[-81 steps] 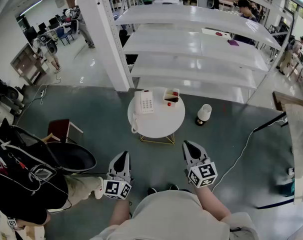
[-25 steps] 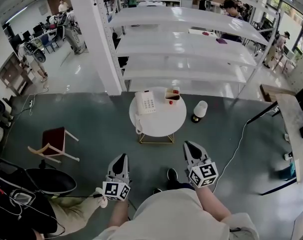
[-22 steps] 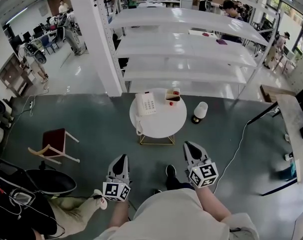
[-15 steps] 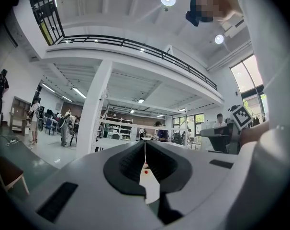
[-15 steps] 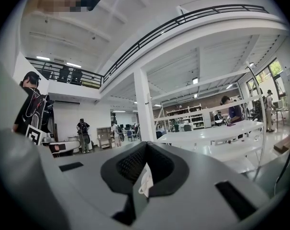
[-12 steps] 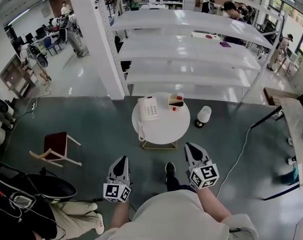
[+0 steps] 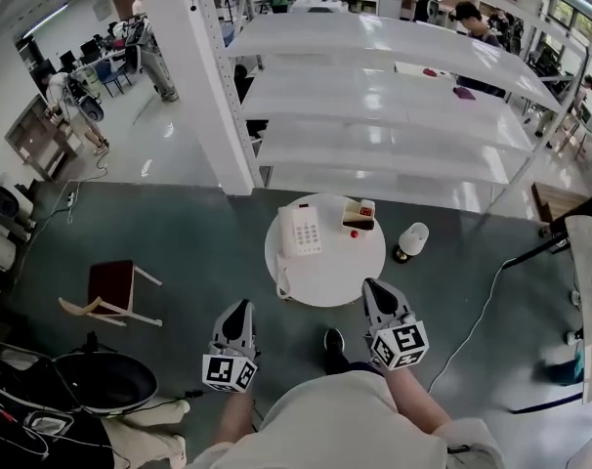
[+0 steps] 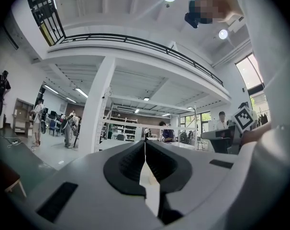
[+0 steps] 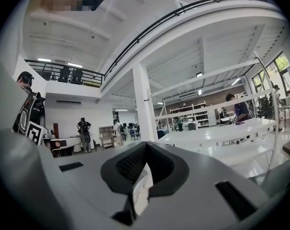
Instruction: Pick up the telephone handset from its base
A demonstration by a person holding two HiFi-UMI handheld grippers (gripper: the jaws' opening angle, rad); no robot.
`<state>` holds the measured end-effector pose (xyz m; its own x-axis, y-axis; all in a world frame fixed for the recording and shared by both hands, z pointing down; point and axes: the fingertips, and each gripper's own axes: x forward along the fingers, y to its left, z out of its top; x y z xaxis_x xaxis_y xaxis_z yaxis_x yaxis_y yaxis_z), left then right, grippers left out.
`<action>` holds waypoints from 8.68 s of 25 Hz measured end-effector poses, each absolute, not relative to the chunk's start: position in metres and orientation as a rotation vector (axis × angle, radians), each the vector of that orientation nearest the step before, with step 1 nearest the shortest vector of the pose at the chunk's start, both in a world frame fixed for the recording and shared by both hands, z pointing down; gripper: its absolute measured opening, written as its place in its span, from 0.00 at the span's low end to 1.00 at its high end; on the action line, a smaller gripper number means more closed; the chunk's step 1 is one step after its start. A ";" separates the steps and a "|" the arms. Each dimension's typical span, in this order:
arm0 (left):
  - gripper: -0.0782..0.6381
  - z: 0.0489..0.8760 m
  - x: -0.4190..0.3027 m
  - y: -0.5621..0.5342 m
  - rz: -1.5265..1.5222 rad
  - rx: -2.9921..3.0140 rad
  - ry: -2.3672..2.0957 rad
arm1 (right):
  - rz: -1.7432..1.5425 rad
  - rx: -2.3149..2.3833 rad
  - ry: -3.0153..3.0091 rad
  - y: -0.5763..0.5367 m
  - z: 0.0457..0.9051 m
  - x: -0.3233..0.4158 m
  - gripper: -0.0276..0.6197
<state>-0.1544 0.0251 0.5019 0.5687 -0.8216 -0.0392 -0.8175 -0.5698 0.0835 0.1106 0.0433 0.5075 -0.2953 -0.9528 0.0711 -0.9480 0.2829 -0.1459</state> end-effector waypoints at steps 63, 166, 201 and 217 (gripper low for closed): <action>0.14 0.492 -0.136 -0.192 -0.074 2.679 -1.480 | -0.354 -1.724 2.638 -0.176 0.523 0.101 0.06; 0.14 0.543 -0.242 -0.205 0.089 2.476 -1.512 | -1.613 -2.120 2.630 -0.323 0.874 -0.028 0.41; 0.14 0.534 -0.220 -0.188 0.057 2.532 -1.462 | -1.468 -1.943 2.570 -0.290 0.819 -0.024 0.38; 0.14 0.526 -0.182 -0.190 0.018 2.609 -1.390 | -1.216 -1.630 2.444 -0.244 0.705 0.010 0.38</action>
<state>-0.1823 -0.1902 0.5264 0.5613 -0.8218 0.0976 -0.8241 -0.5442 0.1571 0.0098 -0.2444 0.7051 -0.4739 -0.7732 0.4214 -0.8024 0.1821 -0.5683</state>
